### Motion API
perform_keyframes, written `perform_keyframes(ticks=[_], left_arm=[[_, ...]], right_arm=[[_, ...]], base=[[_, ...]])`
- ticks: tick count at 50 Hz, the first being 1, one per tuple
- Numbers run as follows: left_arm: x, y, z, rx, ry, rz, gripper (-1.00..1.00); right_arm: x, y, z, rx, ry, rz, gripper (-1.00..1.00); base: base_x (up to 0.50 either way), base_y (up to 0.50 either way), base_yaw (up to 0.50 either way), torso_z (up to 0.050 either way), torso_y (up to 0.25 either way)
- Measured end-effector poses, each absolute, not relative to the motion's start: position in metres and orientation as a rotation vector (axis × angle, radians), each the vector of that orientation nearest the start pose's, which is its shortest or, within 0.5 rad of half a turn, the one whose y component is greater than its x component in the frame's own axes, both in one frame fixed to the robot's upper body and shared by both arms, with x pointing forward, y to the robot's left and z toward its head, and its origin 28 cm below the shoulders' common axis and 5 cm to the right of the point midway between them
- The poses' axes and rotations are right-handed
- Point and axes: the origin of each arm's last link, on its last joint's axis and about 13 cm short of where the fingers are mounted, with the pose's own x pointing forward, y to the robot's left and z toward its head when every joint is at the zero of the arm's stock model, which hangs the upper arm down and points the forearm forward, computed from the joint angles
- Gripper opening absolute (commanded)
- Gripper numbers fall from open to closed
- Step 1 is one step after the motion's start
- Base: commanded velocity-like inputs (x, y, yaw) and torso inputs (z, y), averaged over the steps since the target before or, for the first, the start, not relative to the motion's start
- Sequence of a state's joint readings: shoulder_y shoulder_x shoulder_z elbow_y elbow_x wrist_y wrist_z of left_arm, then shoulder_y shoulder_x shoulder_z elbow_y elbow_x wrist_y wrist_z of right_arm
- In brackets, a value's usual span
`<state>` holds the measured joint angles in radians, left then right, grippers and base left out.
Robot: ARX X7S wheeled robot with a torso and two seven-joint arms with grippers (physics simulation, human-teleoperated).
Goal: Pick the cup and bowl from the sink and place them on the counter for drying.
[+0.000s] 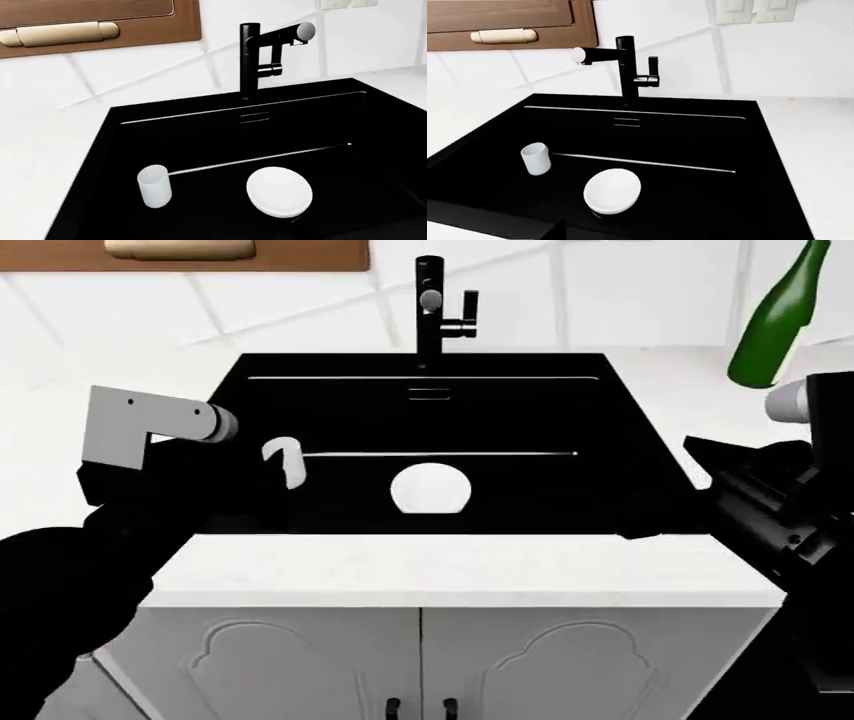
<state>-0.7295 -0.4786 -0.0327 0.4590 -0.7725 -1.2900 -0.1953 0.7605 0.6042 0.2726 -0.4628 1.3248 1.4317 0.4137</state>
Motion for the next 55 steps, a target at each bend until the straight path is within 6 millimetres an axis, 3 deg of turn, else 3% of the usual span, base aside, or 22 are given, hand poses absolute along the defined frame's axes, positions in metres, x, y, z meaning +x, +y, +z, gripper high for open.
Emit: perform_keyframes(ticks=[55], left_arm=[[0.268, 0.268, 0.218, 0.090, 0.170, -0.168, 1.00]], right_arm=[[0.228, -0.192, 0.239, 0.003, 0.199, 0.170, 1.00]], base=[[0.30, 0.07, 0.00, 0.000, 0.000]])
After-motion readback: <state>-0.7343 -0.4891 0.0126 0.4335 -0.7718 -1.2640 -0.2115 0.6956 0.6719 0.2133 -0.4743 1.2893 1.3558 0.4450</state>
